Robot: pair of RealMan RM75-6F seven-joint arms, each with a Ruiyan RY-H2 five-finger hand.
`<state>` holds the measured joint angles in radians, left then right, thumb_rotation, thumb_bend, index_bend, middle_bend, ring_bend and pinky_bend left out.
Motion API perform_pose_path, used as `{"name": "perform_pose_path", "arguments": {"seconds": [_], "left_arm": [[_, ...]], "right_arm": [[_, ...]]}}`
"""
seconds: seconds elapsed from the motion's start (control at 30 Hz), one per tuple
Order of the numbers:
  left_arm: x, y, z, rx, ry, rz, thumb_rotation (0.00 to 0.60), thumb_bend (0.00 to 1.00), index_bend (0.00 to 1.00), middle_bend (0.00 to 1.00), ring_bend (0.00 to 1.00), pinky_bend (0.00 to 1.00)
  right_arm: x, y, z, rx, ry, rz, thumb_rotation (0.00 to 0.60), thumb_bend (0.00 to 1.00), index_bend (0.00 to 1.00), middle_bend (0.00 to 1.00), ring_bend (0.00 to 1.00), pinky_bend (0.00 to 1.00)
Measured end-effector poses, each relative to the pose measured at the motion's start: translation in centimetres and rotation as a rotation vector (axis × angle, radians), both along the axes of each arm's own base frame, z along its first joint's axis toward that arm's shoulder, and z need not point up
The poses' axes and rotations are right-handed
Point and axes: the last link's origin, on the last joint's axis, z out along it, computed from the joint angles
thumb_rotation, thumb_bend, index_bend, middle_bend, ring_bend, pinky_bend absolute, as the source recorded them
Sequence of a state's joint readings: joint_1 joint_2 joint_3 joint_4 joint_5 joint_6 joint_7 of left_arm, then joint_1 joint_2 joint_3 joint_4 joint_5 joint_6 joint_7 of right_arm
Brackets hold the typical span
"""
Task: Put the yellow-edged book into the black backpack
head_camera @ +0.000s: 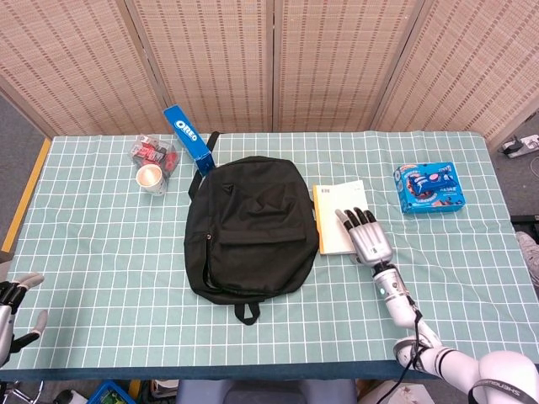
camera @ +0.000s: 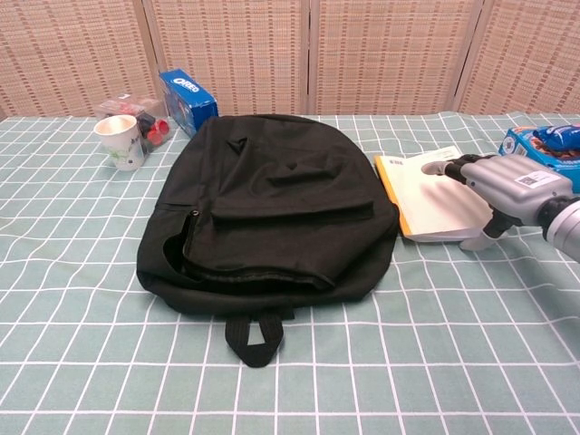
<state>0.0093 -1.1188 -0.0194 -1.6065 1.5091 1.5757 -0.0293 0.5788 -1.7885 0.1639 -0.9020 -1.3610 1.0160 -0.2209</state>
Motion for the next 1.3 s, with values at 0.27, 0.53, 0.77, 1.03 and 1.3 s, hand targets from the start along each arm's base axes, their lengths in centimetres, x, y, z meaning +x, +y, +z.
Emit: {"name": "perform_pose_path", "arguments": {"seconds": [0.27,0.53,0.77,1.03,1.3], "left_arm": [[-0.1,0.0,0.0,0.001,-0.009,0.002,0.600,0.40,0.28,0.22,0.23,0.14],[-0.2,-0.3,0.3,0.002,-0.019,0.012,0.600,0.40,0.28,0.22,0.23,0.14],[-0.2,-0.2,0.3,-0.008,-0.022,0.015,0.600,0.40,0.28,0.22,0.23,0.14],[-0.3,-0.3,0.4,-0.012,-0.033,0.025,0.600,0.40,0.28,0.21,0.23,0.14],[0.0,0.0,0.3,-0.020,-0.040,0.020,0.600,0.40,0.28,0.21,0.23,0.14]], "right_arm": [[0.1,-0.5,-0.3,-0.009,0.015,0.017,0.600,0.16,0.09,0.14,0.08,0.15],[1.0,-1.2,-0.1,-0.025,-0.017,0.076,0.600,0.32,0.14,0.19,0.09,0.15],[1.6,-2.1,0.8,-0.040,-0.014,0.091,0.600,0.32,0.15,0.19,0.10,0.15],[2.2,-3.1,1.7,-0.052,-0.018,0.094,0.600,0.33,0.19,0.22,0.12,0.15],[3.2,-4.7,1.6,-0.039,0.043,0.117,0.600,0.33,0.26,0.25,0.14,0.16]]}}
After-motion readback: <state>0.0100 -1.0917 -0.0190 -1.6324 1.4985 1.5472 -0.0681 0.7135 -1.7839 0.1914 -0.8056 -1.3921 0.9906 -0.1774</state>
